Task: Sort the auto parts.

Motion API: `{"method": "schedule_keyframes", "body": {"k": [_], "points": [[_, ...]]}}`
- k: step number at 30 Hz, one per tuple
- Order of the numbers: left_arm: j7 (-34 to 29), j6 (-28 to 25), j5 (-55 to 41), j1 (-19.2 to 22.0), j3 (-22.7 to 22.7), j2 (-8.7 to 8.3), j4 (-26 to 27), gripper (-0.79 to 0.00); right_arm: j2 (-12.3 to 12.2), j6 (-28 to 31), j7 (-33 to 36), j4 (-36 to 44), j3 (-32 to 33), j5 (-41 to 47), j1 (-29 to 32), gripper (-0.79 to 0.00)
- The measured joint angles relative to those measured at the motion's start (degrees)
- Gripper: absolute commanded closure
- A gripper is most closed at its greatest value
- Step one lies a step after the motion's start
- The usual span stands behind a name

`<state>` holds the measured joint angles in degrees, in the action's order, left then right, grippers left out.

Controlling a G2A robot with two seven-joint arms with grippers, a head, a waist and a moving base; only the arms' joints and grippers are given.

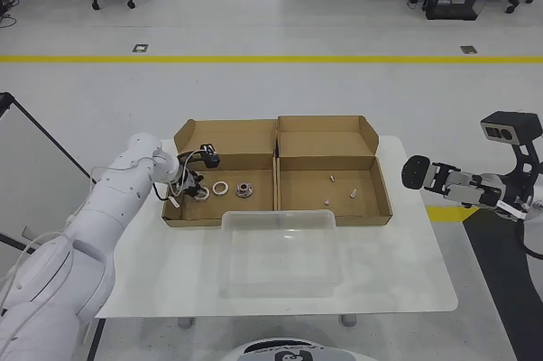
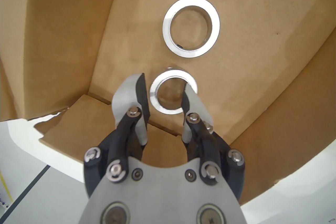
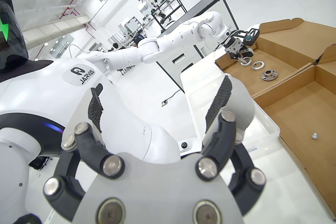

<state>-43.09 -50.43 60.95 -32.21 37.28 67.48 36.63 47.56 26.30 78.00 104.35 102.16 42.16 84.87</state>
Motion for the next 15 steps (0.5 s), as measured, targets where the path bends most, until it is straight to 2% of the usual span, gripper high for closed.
{"method": "schedule_keyframes", "body": {"k": [8, 11, 15], "points": [[2.6, 0.98, 0.98, 1.28, 1.43, -0.65, -0.03, -0.785, 0.0, 0.0, 0.0, 0.0, 0.0, 0.0, 0.0, -0.785], [4.2, 0.47, -0.04, 1.25, 3.24, -1.58, 1.51, -0.785, 0.0, 0.0, 0.0, 0.0, 0.0, 0.0, 0.0, -0.785], [5.19, -1.64, -2.82, 0.1, 7.09, -3.69, 6.55, -0.785, 0.0, 0.0, 0.0, 0.0, 0.0, 0.0, 0.0, -0.785]]}}
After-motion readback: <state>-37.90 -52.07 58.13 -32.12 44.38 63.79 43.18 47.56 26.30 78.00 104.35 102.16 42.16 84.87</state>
